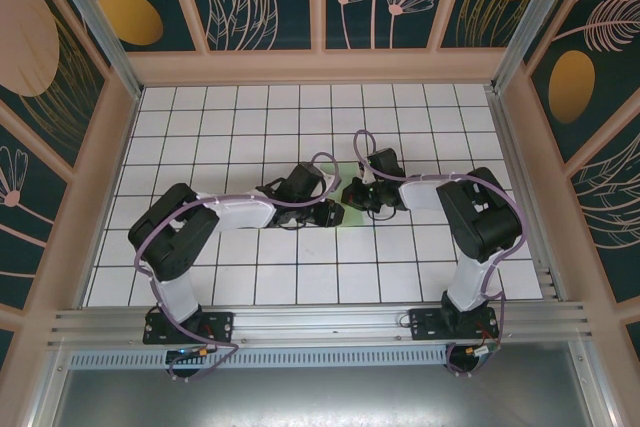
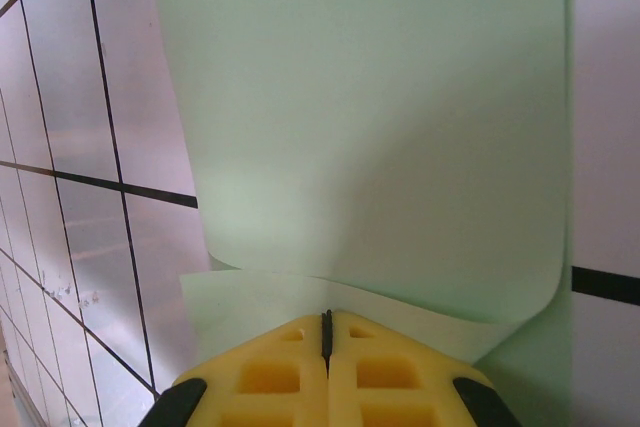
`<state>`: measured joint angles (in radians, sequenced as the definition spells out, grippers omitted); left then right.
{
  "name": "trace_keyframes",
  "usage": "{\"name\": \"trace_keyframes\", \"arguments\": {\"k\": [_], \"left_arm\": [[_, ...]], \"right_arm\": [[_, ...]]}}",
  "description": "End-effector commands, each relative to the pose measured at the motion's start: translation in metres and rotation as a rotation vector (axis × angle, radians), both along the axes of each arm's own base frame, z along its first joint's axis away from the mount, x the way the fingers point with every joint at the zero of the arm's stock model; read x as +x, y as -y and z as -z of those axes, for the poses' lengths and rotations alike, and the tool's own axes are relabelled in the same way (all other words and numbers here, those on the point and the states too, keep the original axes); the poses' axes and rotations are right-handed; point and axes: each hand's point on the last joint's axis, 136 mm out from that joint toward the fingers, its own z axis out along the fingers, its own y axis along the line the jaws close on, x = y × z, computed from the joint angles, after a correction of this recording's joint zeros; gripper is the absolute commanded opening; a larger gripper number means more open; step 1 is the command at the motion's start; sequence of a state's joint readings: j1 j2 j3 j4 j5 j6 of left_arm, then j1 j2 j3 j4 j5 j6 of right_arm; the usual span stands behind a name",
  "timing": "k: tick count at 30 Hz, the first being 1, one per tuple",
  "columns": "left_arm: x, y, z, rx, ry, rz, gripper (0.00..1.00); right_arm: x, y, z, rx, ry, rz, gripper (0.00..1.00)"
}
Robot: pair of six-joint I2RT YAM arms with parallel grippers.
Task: Fold a paper plane with a square sheet of paper (fold left side to right side)
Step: Fold the triangle a second time at the center of the table.
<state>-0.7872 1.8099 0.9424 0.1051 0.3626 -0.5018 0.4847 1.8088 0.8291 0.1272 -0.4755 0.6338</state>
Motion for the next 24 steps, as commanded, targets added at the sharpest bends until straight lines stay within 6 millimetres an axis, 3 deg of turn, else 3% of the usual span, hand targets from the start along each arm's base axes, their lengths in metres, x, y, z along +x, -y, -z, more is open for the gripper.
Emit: {"name": "trace_keyframes", "arguments": {"k": [1, 9, 16, 24], "left_arm": [[0.001, -0.001, 0.008, -0.001, -0.011, -0.007, 0.27], [-0.003, -0.014, 0.029, 0.061, -0.033, -0.031, 0.26], [-0.006, -0.017, 0.034, 0.073, -0.042, -0.037, 0.26], [-0.010, -0.034, 0.049, 0.142, -0.053, -0.068, 0.22]], "right_arm": [[-0.017, 0.014, 0.022, -0.095, -0.069, 0.001, 0.00], [-0.017, 0.016, 0.023, -0.108, -0.070, -0.002, 0.00], [-0.017, 0.016, 0.024, -0.115, -0.070, -0.004, 0.00], [-0.013, 0.016, 0.020, -0.119, -0.050, -0.010, 0.00]]}}
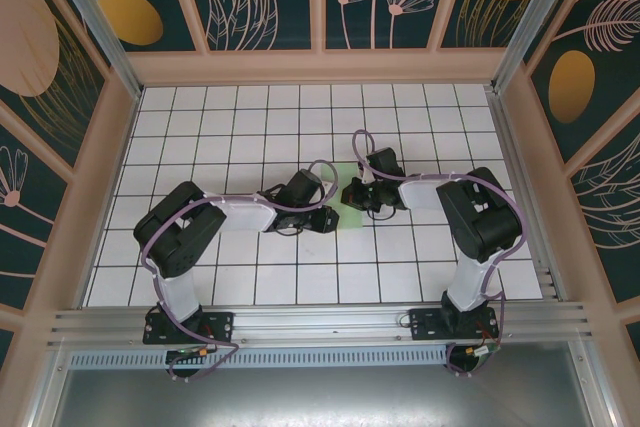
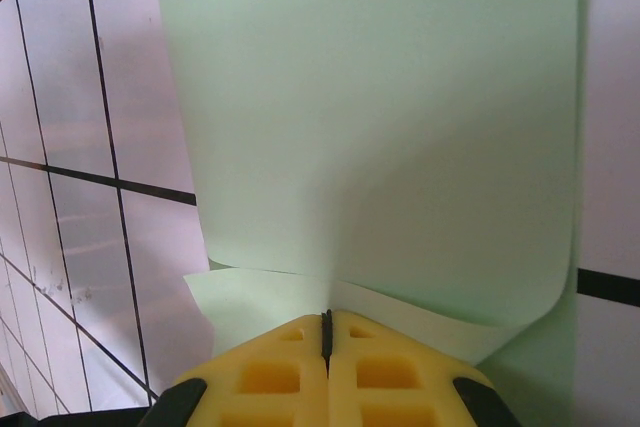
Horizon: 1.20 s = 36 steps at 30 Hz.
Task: Fold a paper plane with a square sheet of paper (fold left side to right side)
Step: Fold the triangle a second time at the center of the table.
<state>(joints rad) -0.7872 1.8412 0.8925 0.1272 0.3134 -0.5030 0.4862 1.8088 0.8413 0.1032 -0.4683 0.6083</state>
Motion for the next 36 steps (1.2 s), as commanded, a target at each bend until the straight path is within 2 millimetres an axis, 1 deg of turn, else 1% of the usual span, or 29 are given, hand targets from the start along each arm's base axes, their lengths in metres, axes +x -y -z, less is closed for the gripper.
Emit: {"name": "trace_keyframes", "arguments": {"k": [1, 3, 4, 6, 9, 11, 14, 16, 17, 21, 24, 28, 31, 36], "left_arm": [[-0.008, -0.020, 0.021, 0.076, -0.040, -0.037, 0.21], [-0.011, -0.022, 0.024, 0.077, -0.049, -0.039, 0.19], [-0.012, -0.023, 0.025, 0.076, -0.051, -0.040, 0.18], [-0.014, -0.024, 0.027, 0.072, -0.056, -0.037, 0.17], [-0.016, -0.024, 0.030, 0.069, -0.064, -0.034, 0.16], [-0.016, -0.024, 0.031, 0.070, -0.065, -0.034, 0.15], [-0.017, -0.024, 0.032, 0.073, -0.067, -0.032, 0.15], [-0.017, -0.025, 0.032, 0.075, -0.066, -0.031, 0.15], [-0.017, -0.026, 0.033, 0.078, -0.067, -0.035, 0.15], [-0.016, -0.025, 0.032, 0.078, -0.066, -0.035, 0.15], [-0.016, -0.025, 0.033, 0.081, -0.066, -0.036, 0.14], [-0.016, -0.027, 0.034, 0.087, -0.065, -0.040, 0.15], [-0.016, -0.028, 0.034, 0.094, -0.065, -0.042, 0.15], [-0.018, -0.030, 0.035, 0.093, -0.068, -0.041, 0.15]], "right_arm": [[-0.012, 0.015, 0.018, -0.099, -0.052, 0.004, 0.00], [-0.008, 0.011, 0.008, -0.068, -0.017, -0.007, 0.00], [-0.005, 0.008, 0.000, -0.046, 0.008, -0.011, 0.00], [-0.001, 0.002, -0.023, 0.005, 0.075, -0.021, 0.00], [-0.006, 0.004, -0.046, 0.049, 0.143, -0.008, 0.00], [-0.015, 0.004, -0.049, 0.070, 0.153, -0.003, 0.00], [-0.026, -0.001, -0.046, 0.078, 0.160, -0.001, 0.00], [-0.025, 0.000, -0.043, 0.074, 0.168, 0.014, 0.00], [-0.029, -0.007, -0.043, 0.082, 0.171, -0.002, 0.00], [-0.029, -0.017, -0.040, 0.087, 0.173, -0.022, 0.00], [-0.030, -0.022, -0.033, 0.072, 0.164, -0.038, 0.00], [-0.031, -0.021, -0.018, 0.030, 0.141, -0.042, 0.00], [-0.030, -0.019, -0.012, 0.007, 0.141, -0.041, 0.00], [-0.029, -0.009, 0.001, -0.075, 0.131, -0.034, 0.00]]}}
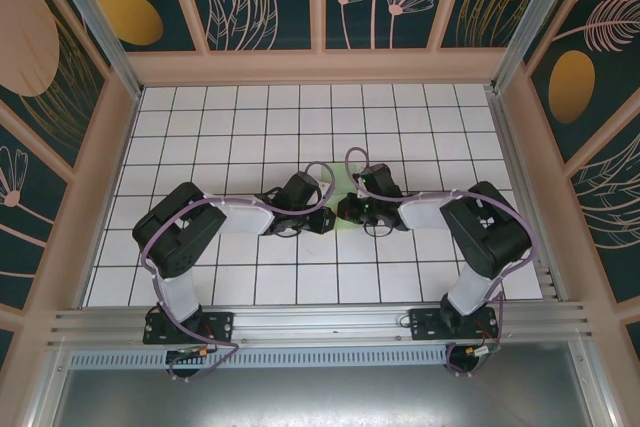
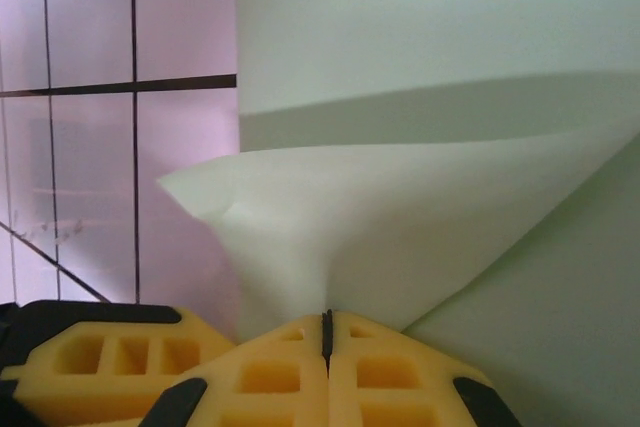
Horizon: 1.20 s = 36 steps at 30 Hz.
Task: Fold a paper plane with a square sheet of paper (fold left side to right side)
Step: Fold the triangle a second time at the center of the table.
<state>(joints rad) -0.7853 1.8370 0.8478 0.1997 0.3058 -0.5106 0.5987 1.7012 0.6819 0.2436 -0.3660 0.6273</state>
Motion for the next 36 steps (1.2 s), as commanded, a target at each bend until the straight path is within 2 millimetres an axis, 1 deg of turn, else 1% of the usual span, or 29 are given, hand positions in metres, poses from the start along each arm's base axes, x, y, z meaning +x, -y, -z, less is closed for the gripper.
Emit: {"name": "trace_keyframes", "arguments": {"k": [1, 5, 11, 14, 16, 24, 30, 32, 36], "left_arm": [[-0.019, -0.028, 0.032, 0.113, -0.092, -0.032, 0.15], [-0.021, -0.029, 0.034, 0.115, -0.095, -0.032, 0.15], [-0.022, -0.032, 0.037, 0.124, -0.099, -0.035, 0.15], [-0.024, -0.033, 0.037, 0.124, -0.100, -0.035, 0.15], [-0.024, -0.034, 0.037, 0.125, -0.100, -0.036, 0.15], [-0.025, -0.036, 0.040, 0.130, -0.103, -0.038, 0.14], [-0.026, -0.037, 0.040, 0.132, -0.100, -0.039, 0.14], [-0.025, -0.036, 0.039, 0.125, -0.095, -0.041, 0.14], [-0.022, -0.031, 0.033, 0.096, -0.089, -0.042, 0.14]], "right_arm": [[0.006, 0.005, 0.006, -0.068, 0.025, 0.007, 0.00], [0.011, 0.012, 0.010, -0.109, 0.027, 0.011, 0.00], [0.025, 0.020, 0.007, -0.118, 0.034, 0.029, 0.00], [0.027, 0.021, 0.008, -0.135, 0.035, 0.017, 0.00], [0.036, 0.032, 0.009, -0.141, 0.030, 0.046, 0.00], [0.051, 0.053, 0.005, -0.137, 0.039, 0.085, 0.00], [0.064, 0.073, 0.011, -0.159, 0.031, 0.123, 0.00], [0.069, 0.076, 0.005, -0.153, 0.044, 0.129, 0.00], [0.073, 0.072, -0.026, -0.112, 0.102, 0.128, 0.00]]}}
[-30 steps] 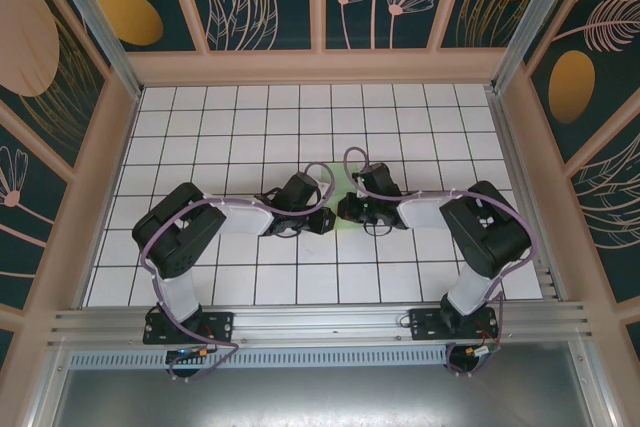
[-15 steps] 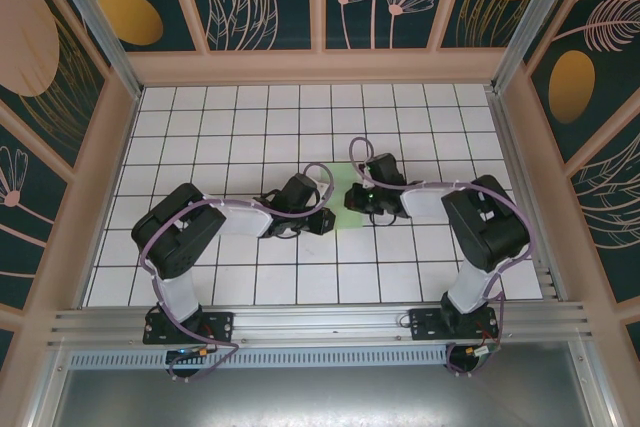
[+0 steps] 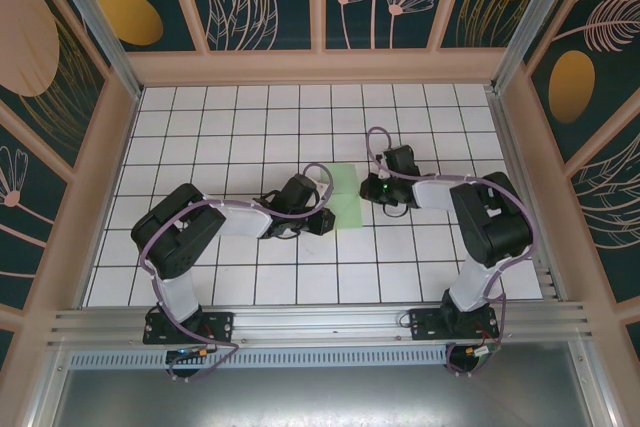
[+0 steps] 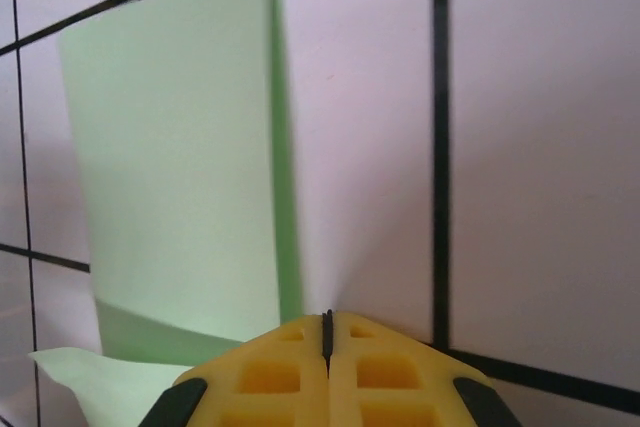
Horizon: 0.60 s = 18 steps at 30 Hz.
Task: Fold a paper plane with a square sheet of paper (fold left side to right side)
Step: Fold the triangle a second time at the center of the table.
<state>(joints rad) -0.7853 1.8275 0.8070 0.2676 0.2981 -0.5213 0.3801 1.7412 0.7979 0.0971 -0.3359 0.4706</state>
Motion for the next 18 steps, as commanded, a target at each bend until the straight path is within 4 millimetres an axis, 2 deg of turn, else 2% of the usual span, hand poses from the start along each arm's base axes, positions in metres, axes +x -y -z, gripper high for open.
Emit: {"name": "trace_keyframes", "arguments": {"k": [1, 5, 9, 13, 15, 18], "left_arm": [[-0.021, -0.027, 0.031, 0.112, -0.108, -0.028, 0.14], [-0.018, -0.024, 0.027, 0.099, -0.099, -0.030, 0.14], [-0.018, -0.023, 0.026, 0.099, -0.096, -0.028, 0.14], [-0.017, -0.023, 0.027, 0.102, -0.097, -0.029, 0.14], [-0.017, -0.024, 0.028, 0.108, -0.097, -0.030, 0.14], [-0.017, -0.025, 0.029, 0.111, -0.097, -0.034, 0.14]], "right_arm": [[0.008, 0.002, -0.033, 0.011, 0.076, 0.000, 0.00], [-0.010, -0.012, -0.049, 0.096, 0.091, -0.032, 0.00], [-0.029, -0.041, -0.048, 0.168, 0.071, -0.095, 0.00], [-0.024, -0.060, -0.036, 0.163, 0.046, -0.132, 0.00], [-0.019, -0.063, -0.029, 0.148, 0.039, -0.136, 0.00], [-0.012, -0.058, -0.013, 0.086, 0.020, -0.119, 0.00]]}}
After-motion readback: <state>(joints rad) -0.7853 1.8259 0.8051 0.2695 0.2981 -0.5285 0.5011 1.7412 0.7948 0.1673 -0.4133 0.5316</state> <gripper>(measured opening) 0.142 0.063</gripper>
